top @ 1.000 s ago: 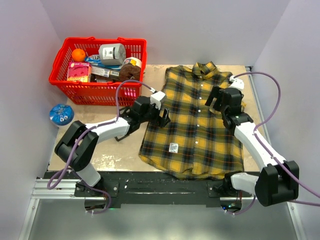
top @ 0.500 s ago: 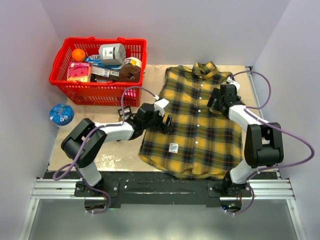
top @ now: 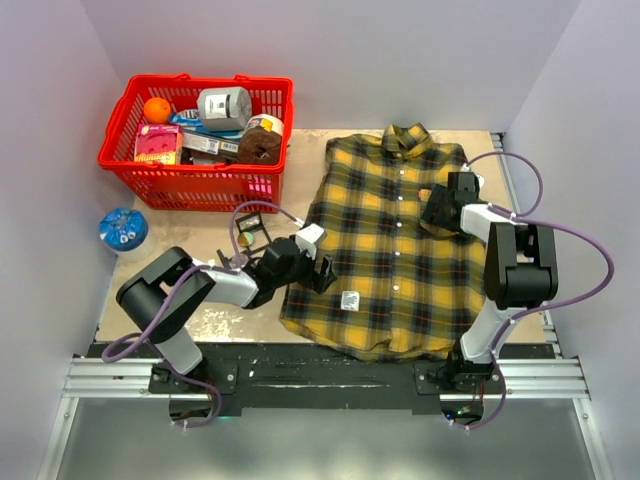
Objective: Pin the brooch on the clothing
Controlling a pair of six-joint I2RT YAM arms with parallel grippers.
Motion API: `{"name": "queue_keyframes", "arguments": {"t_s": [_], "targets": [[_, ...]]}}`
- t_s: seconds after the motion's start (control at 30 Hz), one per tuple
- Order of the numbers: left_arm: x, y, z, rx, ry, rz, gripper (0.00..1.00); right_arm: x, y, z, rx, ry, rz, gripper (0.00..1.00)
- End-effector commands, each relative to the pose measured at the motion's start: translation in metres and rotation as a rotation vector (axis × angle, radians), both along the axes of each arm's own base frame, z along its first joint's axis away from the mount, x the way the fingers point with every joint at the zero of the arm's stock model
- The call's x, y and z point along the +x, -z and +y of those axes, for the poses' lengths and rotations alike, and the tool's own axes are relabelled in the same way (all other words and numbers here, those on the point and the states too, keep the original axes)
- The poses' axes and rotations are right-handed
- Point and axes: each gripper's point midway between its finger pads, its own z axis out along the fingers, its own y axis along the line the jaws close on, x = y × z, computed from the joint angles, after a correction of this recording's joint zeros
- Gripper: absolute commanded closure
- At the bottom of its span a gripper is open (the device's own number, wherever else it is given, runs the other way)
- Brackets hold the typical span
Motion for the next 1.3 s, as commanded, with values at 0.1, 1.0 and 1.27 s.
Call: {"name": "queue_keyframes", "arguments": {"t_s": [0.1,1.0,1.27], "targets": [[-0.047,0.03,0.013,0.022,-0.058,0.141,0.12,0.001,-0.004,-0.016,-0.057,0.057,0.008,0.02],[0.207,-0.127,-0.018,0.173,-0.205,-0.188,0.33,0.065,-0.171,-0.023,-0.146,-0.012,-0.312,0.12],[0.26,-0.092,-0.015,0.211,-0.228,-0.14,0.3,0.098,-0.119,-0.043,-0.145,0.003,-0.214,0.21]]}}
